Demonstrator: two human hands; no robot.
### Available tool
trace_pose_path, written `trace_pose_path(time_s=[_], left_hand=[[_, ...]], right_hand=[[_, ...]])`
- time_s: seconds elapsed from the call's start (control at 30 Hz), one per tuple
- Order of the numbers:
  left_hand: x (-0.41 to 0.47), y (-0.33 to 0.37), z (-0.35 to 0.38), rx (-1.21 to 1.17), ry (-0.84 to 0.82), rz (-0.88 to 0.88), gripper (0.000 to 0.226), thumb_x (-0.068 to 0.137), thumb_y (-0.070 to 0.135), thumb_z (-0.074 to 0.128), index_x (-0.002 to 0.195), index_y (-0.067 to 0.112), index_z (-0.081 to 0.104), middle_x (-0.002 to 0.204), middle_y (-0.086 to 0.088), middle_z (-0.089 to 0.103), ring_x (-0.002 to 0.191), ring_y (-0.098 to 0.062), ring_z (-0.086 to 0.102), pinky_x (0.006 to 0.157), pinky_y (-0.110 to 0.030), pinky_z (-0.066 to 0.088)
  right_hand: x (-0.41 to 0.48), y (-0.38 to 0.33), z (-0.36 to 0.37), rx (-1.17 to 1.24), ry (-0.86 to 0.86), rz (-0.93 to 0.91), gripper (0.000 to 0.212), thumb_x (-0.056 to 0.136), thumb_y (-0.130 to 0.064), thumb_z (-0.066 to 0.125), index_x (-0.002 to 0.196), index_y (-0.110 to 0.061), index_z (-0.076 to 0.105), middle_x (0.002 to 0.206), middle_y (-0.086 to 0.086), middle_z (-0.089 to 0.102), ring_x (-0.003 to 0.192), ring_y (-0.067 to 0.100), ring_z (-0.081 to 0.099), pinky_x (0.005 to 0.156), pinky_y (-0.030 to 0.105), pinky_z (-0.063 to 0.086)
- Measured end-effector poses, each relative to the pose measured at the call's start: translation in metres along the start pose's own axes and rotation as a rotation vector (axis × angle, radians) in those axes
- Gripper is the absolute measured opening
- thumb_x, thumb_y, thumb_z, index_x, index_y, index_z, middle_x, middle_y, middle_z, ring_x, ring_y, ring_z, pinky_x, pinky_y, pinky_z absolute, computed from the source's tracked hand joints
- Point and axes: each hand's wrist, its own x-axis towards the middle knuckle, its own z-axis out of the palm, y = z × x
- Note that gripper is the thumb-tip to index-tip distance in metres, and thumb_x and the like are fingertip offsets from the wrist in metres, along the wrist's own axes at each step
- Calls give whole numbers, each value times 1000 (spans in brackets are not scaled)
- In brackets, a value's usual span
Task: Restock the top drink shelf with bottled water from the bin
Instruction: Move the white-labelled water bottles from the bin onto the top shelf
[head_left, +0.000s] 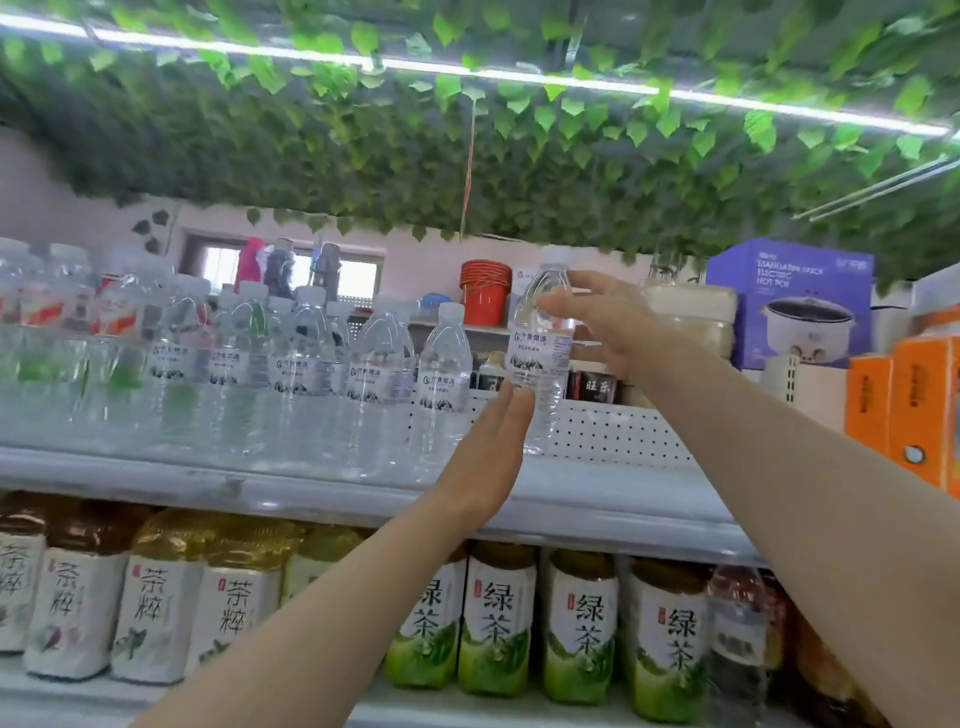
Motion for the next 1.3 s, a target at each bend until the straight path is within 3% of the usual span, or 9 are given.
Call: trace_pose_path(time_s=[0.13,0.27,0.43,0.57,0.73,0.97,1.13,1.3], left_hand=[[32,-12,14,30,36,-30,73,94,74,16,158,41,4,164,22,3,151,-5,4,123,-40,5],[57,-25,24,46,70,-91,72,96,70,16,159,36,4,165,16,2,152,-10,5,123,-43,8],[82,-34,27,118,93,-150,72,98,68,11,159,32,1,166,12,-4,153,-11,-4,124,-48,5],[96,-39,27,174,97,-271,78,96,71,11,159,27,-5,167,6,-6,153,-17,-7,124,-49,4],[104,-49,30,179,106,-324,82,92,76,10,158,32,-6,167,1,-8,154,-22,-3,123,-52,5],[111,-58,36,249,134,-316,83,92,75,9,159,28,-6,167,-2,-8,154,-21,-7,123,-47,2],[113,-64,37,298,117,-279,79,95,71,7,158,27,-11,167,-1,-11,153,-22,-11,122,-48,0],[113,-67,37,313,144,-304,91,86,80,7,158,27,-13,167,-5,-9,153,-21,-11,122,-48,1]], right_hand=[[35,36,-6,27,-56,18,28,84,-11,81,102,-29,69,97,2,78,78,18,76,56,30,58],[63,71,-4,53,-109,34,33,83,-11,82,109,-27,70,91,-2,79,83,18,76,62,33,58],[91,105,5,89,-157,59,40,84,-7,80,121,-19,71,102,5,79,88,22,77,74,40,60],[103,125,12,100,-208,70,40,86,-6,78,124,-15,70,110,8,77,95,26,75,71,37,58],[115,136,14,140,-257,95,41,87,-6,77,125,-20,69,105,3,77,88,20,74,67,34,55],[125,147,6,139,-340,103,35,90,-15,75,124,-26,72,117,4,76,110,30,71,95,48,56],[126,148,7,116,-328,103,32,88,-20,78,117,-30,75,111,2,78,104,28,73,83,41,57],[120,143,12,95,-277,106,21,85,-20,80,100,-35,78,101,1,79,101,28,73,80,40,57]])
